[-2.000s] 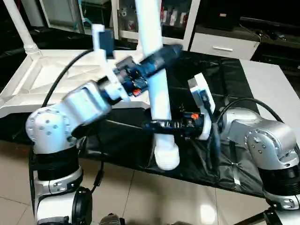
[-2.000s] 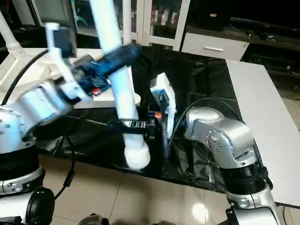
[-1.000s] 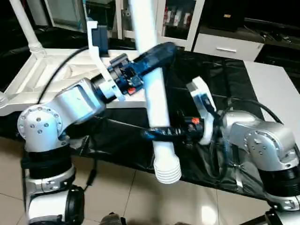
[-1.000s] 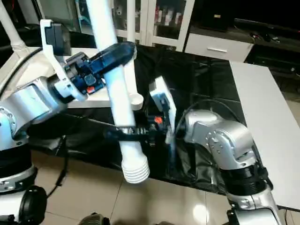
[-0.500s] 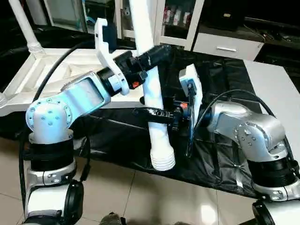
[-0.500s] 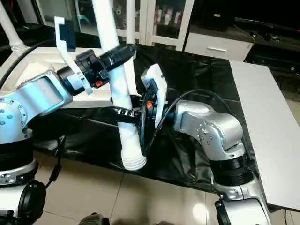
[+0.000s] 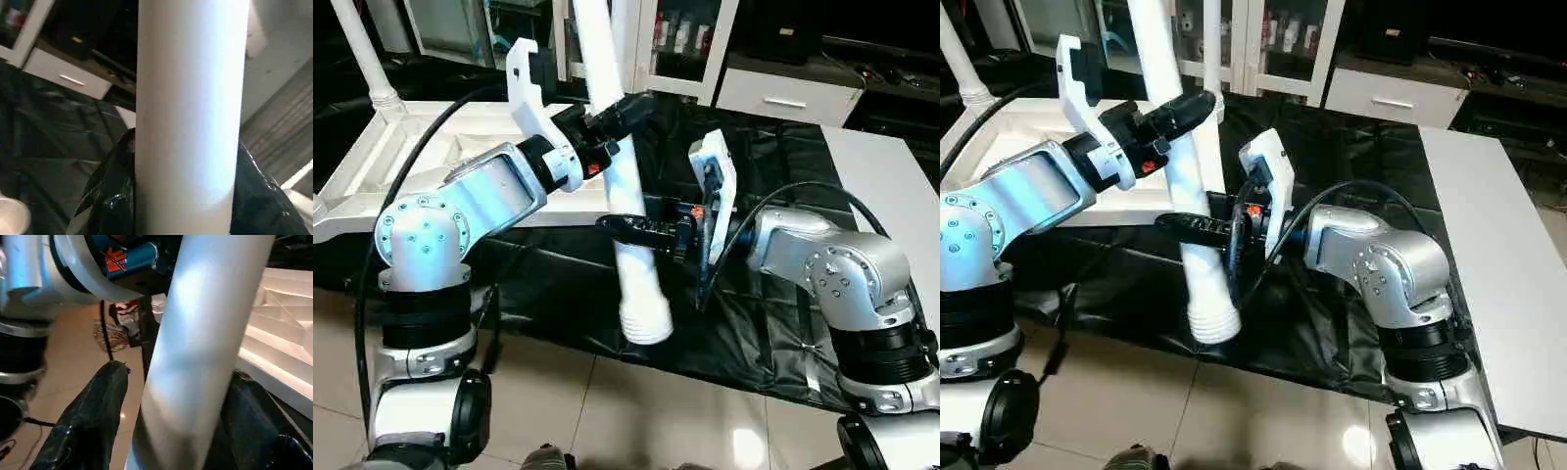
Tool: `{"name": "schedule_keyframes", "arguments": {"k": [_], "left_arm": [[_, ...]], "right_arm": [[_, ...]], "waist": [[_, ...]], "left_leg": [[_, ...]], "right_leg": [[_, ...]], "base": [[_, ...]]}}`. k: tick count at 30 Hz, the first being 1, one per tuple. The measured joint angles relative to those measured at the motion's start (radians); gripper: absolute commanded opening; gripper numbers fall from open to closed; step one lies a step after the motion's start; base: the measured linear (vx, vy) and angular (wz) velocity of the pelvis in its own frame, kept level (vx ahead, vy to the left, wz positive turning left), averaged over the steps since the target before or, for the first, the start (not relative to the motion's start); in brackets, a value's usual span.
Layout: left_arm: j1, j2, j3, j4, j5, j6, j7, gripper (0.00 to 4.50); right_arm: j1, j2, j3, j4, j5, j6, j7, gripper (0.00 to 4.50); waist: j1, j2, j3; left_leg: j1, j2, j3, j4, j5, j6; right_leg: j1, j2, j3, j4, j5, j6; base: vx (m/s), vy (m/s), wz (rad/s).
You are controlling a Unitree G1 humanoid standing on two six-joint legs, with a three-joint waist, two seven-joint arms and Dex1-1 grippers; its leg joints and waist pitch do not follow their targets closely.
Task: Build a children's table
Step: Pick table leg
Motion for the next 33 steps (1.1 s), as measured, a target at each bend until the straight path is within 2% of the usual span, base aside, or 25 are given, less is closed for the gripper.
{"name": "schedule_keyframes", "arguments": {"k": [6,14,18,33], "left_arm": [[-0.001,0.016,-0.072,-0.033,0.091,-0.023,-0.01,1.72],[-0.001,0.038,-0.179,-0.044,0.23,-0.062,-0.076,1.72],[-0.003,0.029,-0.196,-0.043,0.264,-0.1,-0.101,1.72],[-0.026,0.042,-0.217,-0.036,0.366,-0.156,-0.203,1.72]], "right_arm": [[0.001,0.009,0.02,0.0,-0.022,0.0,-0.034,2.94],[-0.006,0.021,0.075,0.01,-0.101,-0.005,-0.08,2.94],[-0.015,0.054,0.087,0.038,-0.122,-0.005,-0.122,2.94],[0.003,0.098,0.108,0.049,-0.148,0.036,-0.189,2.94]], "waist": [[0.0,0.0,0.0],[-0.005,0.0,0.0],[-0.011,0.0,0.0],[-0.011,0.0,0.0]], "left_leg": [[0.0,0.0,0.0,0.0,0.002,-0.003],[0.0,0.0,0.0,0.0,0.002,-0.004],[0.0,0.0,0.0,-0.001,0.003,-0.005],[0.0,0.0,0.0,-0.001,0.003,-0.005]], "right_leg": [[0.0,0.0,0.0,0.0,0.0,0.0],[0.0,0.0,0.0,0.0,0.0,0.0],[0.0,0.0,0.0,0.0,0.0,0.0],[-0.001,0.0,0.0,0.0,0.0,0.0]], "base": [[0.0,0.0,0.0],[0.0,0.0,0.0],[0.0,0.0,0.0],[0.0,0.0,0.0]]}}
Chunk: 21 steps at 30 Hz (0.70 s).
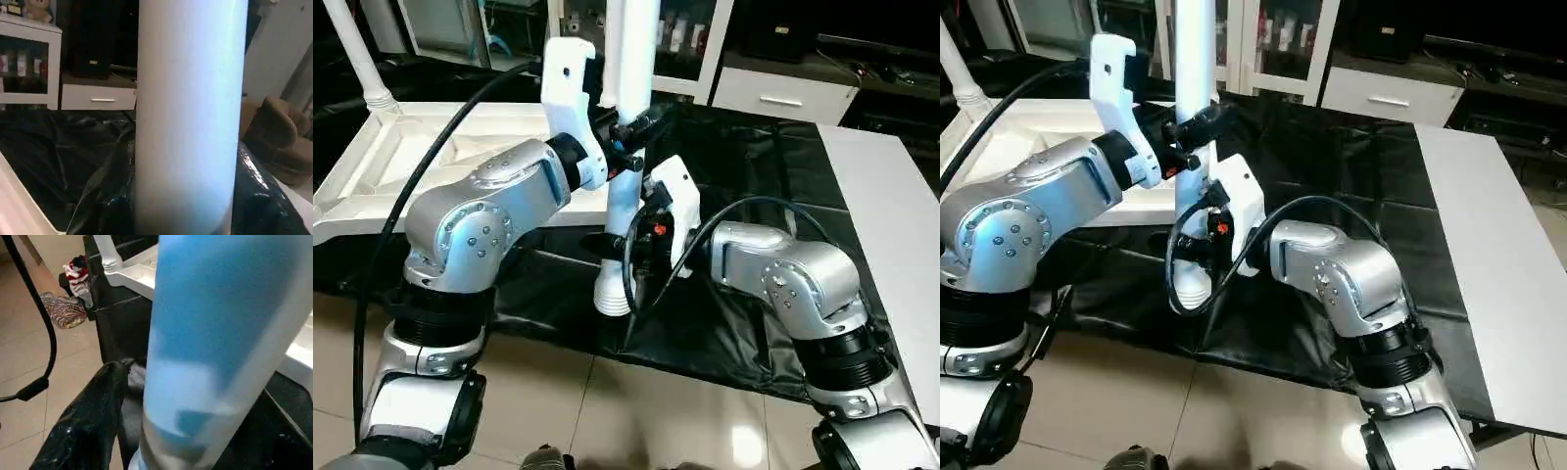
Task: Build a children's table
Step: Pick table leg
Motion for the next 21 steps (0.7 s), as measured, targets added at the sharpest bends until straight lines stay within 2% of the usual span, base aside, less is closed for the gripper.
{"name": "schedule_keyframes", "arguments": {"k": [13,21], "left_arm": [[0.006,-0.004,0.0,-0.002,0.028,-0.002,-0.052,1.72],[0.006,-0.01,0.001,-0.002,0.039,-0.001,-0.059,1.72]], "right_arm": [[0.0,0.012,0.002,0.038,-0.018,0.007,0.001,1.9],[0.0,0.014,0.002,0.041,-0.022,0.004,0.005,1.84]], "waist": [[0.0,0.0,0.0],[0.0,0.0,0.0]], "left_leg": [[0.0,0.0,0.0,0.0,0.0,0.0],[0.0,0.0,0.0,0.0,0.0,0.0]], "right_leg": [[0.0,0.0,0.0,0.0,0.001,-0.001],[0.0,0.0,0.0,0.0,0.001,-0.001]], "base": [[0.0,0.0,0.0],[0.0,0.0,0.0]]}}
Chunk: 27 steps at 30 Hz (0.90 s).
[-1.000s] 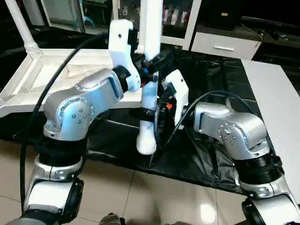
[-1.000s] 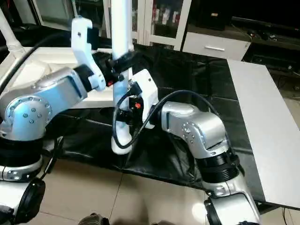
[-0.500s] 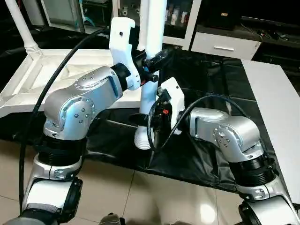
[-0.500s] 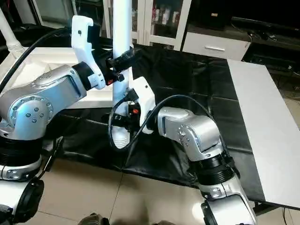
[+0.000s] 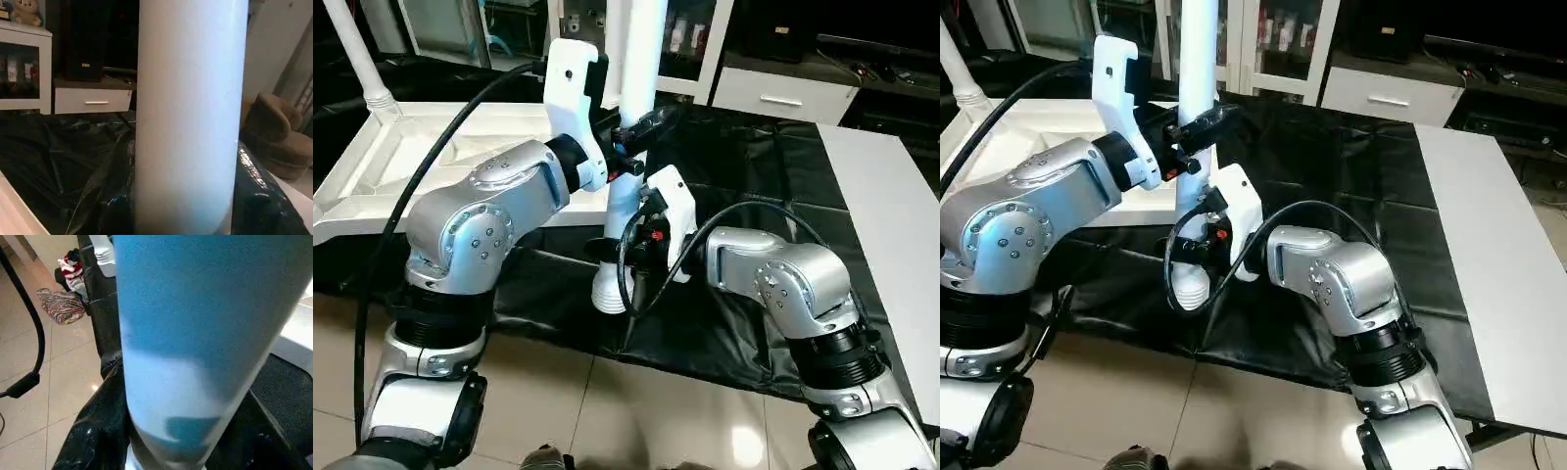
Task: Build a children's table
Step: Pick table leg
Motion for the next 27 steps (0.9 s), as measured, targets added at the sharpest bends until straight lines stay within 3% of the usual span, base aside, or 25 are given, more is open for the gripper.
{"name": "schedule_keyframes", "arguments": {"k": [6,7,8,14,22,27], "left_arm": [[0.0,-0.005,0.006,0.0,0.012,0.0,-0.008,1.72],[0.0,-0.004,0.006,0.0,0.013,0.0,-0.009,1.72],[0.0,-0.004,0.006,0.0,0.014,0.0,-0.01,1.72],[0.001,-0.004,0.003,-0.002,0.025,0.0,-0.032,1.72],[0.002,-0.002,0.0,-0.003,0.035,0.001,-0.051,1.72],[0.002,-0.007,0.002,-0.004,0.041,0.002,-0.052,1.72]], "right_arm": [[0.0,0.002,0.003,0.009,-0.016,-0.024,0.004,1.84],[0.0,0.003,0.004,0.01,-0.023,-0.026,0.004,2.4],[0.0,0.003,0.004,0.013,-0.026,-0.028,0.004,2.54],[-0.002,0.004,0.004,0.028,-0.037,-0.041,0.001,2.84],[-0.002,0.004,0.005,0.031,-0.043,-0.045,0.006,2.84],[-0.002,0.008,0.005,0.031,-0.042,-0.046,0.014,2.4]], "waist": [[0.0,0.0,0.0],[0.0,0.0,0.0],[0.0,0.0,0.0],[0.0,0.0,0.0],[0.0,0.0,0.0],[0.0,0.0,0.0]], "left_leg": [[0.0,0.0,0.0,0.0,0.0,0.0],[0.0,0.0,0.0,0.0,0.0,0.0],[0.0,0.0,0.0,0.0,0.0,0.0],[0.0,0.0,0.0,0.0,0.0,0.0],[0.0,0.0,0.0,0.0,0.0,0.0],[0.0,0.0,0.0,-0.001,0.0,0.0]], "right_leg": [[0.0,0.0,0.0,0.0,0.0,-0.001],[0.0,0.0,0.0,0.0,0.0,-0.001],[0.0,0.0,0.0,0.0,0.0,-0.001],[0.0,0.0,0.0,0.0,0.001,-0.002],[0.0,0.0,0.0,0.0,0.002,-0.003],[0.0,0.0,0.0,0.0,0.002,-0.003]], "base": [[0.0,0.0,0.0],[0.0,0.0,0.0],[0.0,0.0,0.0],[0.0,0.0,0.0],[0.0,0.0,0.0],[0.0,0.0,0.0]]}}
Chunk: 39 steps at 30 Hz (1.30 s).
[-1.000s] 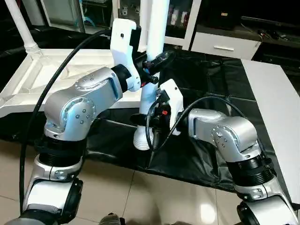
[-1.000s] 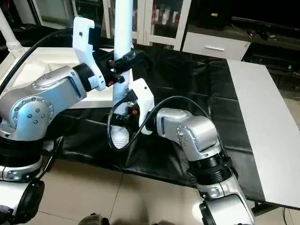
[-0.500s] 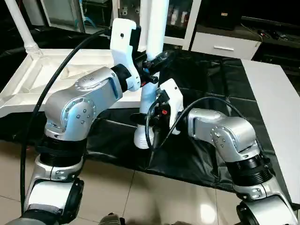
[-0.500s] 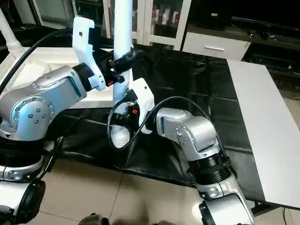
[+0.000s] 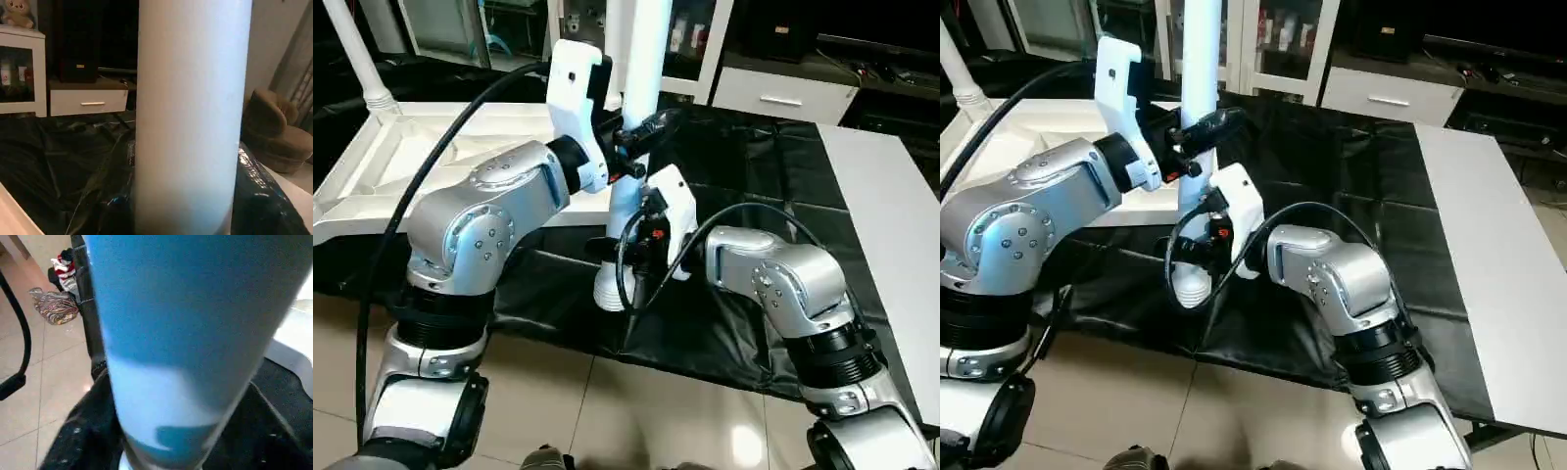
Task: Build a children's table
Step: Pick table leg
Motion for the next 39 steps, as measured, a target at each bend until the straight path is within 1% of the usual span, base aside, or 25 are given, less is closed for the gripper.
{"name": "schedule_keyframes", "arguments": {"k": [1,4,6,10,11,12,14,17,20,22,24,26,27,28,30,31,33,35,36,37,39], "left_arm": [[0.0,0.0,0.0,0.0,0.0,0.0,0.0,1.72],[0.0,0.0,0.0,0.0,0.002,0.001,0.0,1.72],[0.0,0.0,0.0,0.0,0.007,0.001,-0.003,1.72],[0.0,0.0,-0.006,-0.004,0.026,-0.002,0.001,1.72],[0.0,0.0,-0.008,-0.007,0.03,-0.003,0.003,2.28],[0.0,-0.001,-0.007,-0.01,0.03,-0.002,0.005,2.42],[0.0,-0.005,0.021,-0.011,0.009,0.03,0.012,2.48],[0.001,-0.011,0.047,-0.019,-0.017,0.057,0.016,2.85],[0.013,-0.026,0.065,-0.031,-0.031,0.059,0.021,2.92],[0.023,-0.036,0.064,-0.039,-0.033,0.052,0.019,3.21],[0.025,-0.04,0.067,-0.045,-0.033,0.03,0.019,3.27],[0.026,-0.034,0.088,-0.061,-0.033,0.023,0.02,3.3],[0.042,-0.028,0.112,-0.089,-0.046,0.033,0.027,3.3],[0.084,-0.018,0.149,-0.137,-0.072,0.05,0.037,3.3],[0.143,0.003,0.199,-0.183,-0.086,0.064,0.063,3.3],[0.195,0.024,0.22,-0.214,-0.068,0.059,0.076,3.3],[0.265,0.055,0.229,-0.245,-0.018,0.04,0.083,3.3],[0.365,0.118,0.182,-0.279,0.111,-0.006,0.117,3.3],[0.414,0.137,0.155,-0.281,0.179,-0.044,0.135,3.3],[0.47,0.138,0.129,-0.273,0.252,-0.088,0.164,3.3],[0.522,0.106,0.101,-0.245,0.318,-0.139,0.213,3.3]], "right_arm": [[0.0,0.001,0.0,0.0,0.0,0.0,0.001,2.18],[0.0,0.003,0.002,0.0,0.0,-0.001,0.01,2.1],[0.0,0.003,0.002,0.001,0.0,-0.002,0.01,1.9],[0.0,0.003,0.002,0.004,0.0,-0.006,0.013,1.84],[0.0,0.003,0.002,0.004,0.0,-0.008,0.014,1.84],[0.0,0.003,0.002,0.004,0.0,-0.01,0.015,1.84],[0.0,-0.002,-0.001,0.005,-0.001,-0.01,0.015,1.84],[0.0,-0.006,-0.009,0.005,-0.002,-0.011,0.007,1.84],[0.003,-0.008,-0.024,0.005,-0.004,-0.016,-0.007,1.84],[0.011,-0.017,-0.053,0.005,-0.011,-0.022,-0.03,1.84],[0.02,-0.036,-0.081,0.005,-0.032,-0.045,-0.062,1.84],[0.027,-0.061,-0.133,0.006,-0.047,-0.07,-0.1,1.83],[0.03,-0.065,-0.165,0.007,-0.051,-0.082,-0.126,1.83],[0.038,-0.075,-0.226,0.006,-0.051,-0.101,-0.16,1.83],[0.048,-0.105,-0.317,0.004,-0.057,-0.121,-0.2,1.83],[0.063,-0.124,-0.356,-0.009,-0.064,-0.141,-0.218,1.83],[0.093,-0.137,-0.389,-0.038,-0.085,-0.168,-0.244,1.83],[0.151,-0.149,-0.376,-0.112,-0.13,-0.203,-0.265,1.83],[0.188,-0.16,-0.363,-0.151,-0.154,-0.229,-0.266,1.83],[0.232,-0.163,-0.359,-0.19,-0.165,-0.247,-0.266,1.83],[0.275,-0.137,-0.36,-0.231,-0.16,-0.251,-0.27,1.83]], "waist": [[0.0,0.0,0.0],[0.0,0.0,0.0],[0.0,0.0,0.0],[0.0,0.0,0.0],[0.0,0.0,0.0],[0.0,0.0,0.0],[-0.001,0.0,0.0],[0.0,0.0,0.0],[0.0,0.0,0.0],[0.002,0.0,0.0],[0.002,0.0,0.0],[-0.001,0.0,0.0],[-0.002,0.001,0.0],[-0.005,0.004,-0.001],[-0.006,0.005,0.0],[-0.008,0.006,-0.001],[-0.011,0.007,0.0],[-0.018,0.012,-0.003],[-0.02,0.015,-0.004],[-0.024,0.018,-0.003],[-0.027,0.018,-0.003]], "left_leg": [[0.0,0.0,0.0,0.0,0.0,0.0],[0.0,0.0,0.0,0.0,0.0,0.0],[0.0,0.0,0.0,0.0,0.0,0.0],[0.0,0.0,0.0,0.0,0.0,0.0],[0.0,0.0,0.0,0.0,0.0,0.0],[0.0,0.0,0.0,0.0,0.0,0.0],[0.0,0.0,0.0,0.0,0.0,0.0],[0.0,0.0,0.0,0.0,0.0,0.0],[0.0,0.0,0.0,0.0,0.0,0.0],[0.0,0.0,0.0,0.0,0.0,0.0],[-0.001,0.0,0.0,0.0,0.0,0.0],[0.0,0.0,0.0,-0.001,0.0,0.0],[0.0,0.0,0.001,-0.001,0.0,0.0],[0.0,0.0,0.001,-0.002,0.0,0.0],[0.0,0.0,0.002,-0.004,0.0,-0.001],[0.001,0.0,0.001,-0.005,0.0,-0.001],[0.001,0.0,0.001,-0.007,0.0,0.0],[0.001,0.0,0.001,-0.009,0.0,0.0],[0.001,0.0,0.001,-0.01,0.0,0.0],[0.001,0.0,0.001,-0.01,0.0,0.0],[0.001,0.0,0.001,-0.01,-0.001,0.001]], "right_leg": [[0.0,0.0,0.0,0.0,0.0,0.0],[0.0,0.0,0.0,0.0,0.0,0.0],[0.0,0.0,0.0,0.0,0.0,0.0],[0.0,0.0,0.0,0.0,0.0,0.0],[0.0,0.0,0.0,0.0,0.0,0.0],[0.0,0.0,0.0,0.0,0.0,0.0],[0.0,0.0,0.0,0.0,0.0,0.0],[0.0,0.0,0.0,0.0,0.0,0.0],[0.0,0.0,0.0,0.0,0.0,-0.001],[0.0,0.0,0.0,-0.001,0.0,-0.001],[0.0,0.0,0.0,-0.001,0.0,0.0],[0.0,0.0,0.0,-0.001,0.0,0.0],[0.0,0.0,0.0,-0.002,0.0,0.0],[0.0,0.0,0.001,-0.002,0.0,-0.001],[-0.001,0.0,0.0,-0.002,0.0,-0.001],[-0.001,0.001,0.0,-0.002,-0.001,-0.002],[-0.001,0.002,0.0,-0.003,-0.002,-0.002],[-0.001,0.002,0.0,-0.004,-0.002,-0.001],[-0.001,0.002,0.0,-0.005,-0.005,0.003],[-0.001,0.002,0.0,-0.007,-0.004,0.004],[0.0,0.002,0.0,-0.007,-0.003,0.004]], "base": [[0.0,0.0,0.0],[0.0,0.0,0.0],[0.0,0.0,0.0],[0.0,0.0,0.0],[0.0,0.0,0.0],[0.0,0.0,0.0],[0.0,0.0,0.0],[0.0,0.0,0.0],[0.0,0.0,0.0],[0.0,0.0,0.0],[0.0,0.0,0.0],[0.0,0.0,0.0],[0.0,0.0,0.0],[0.0,0.0,0.0],[0.0,0.0,0.0],[0.0,0.0,0.0],[0.0,0.0,0.0],[0.0,0.0,0.0],[0.0,0.0,0.0],[0.0,0.0,0.0],[0.0,0.0,0.0]]}}
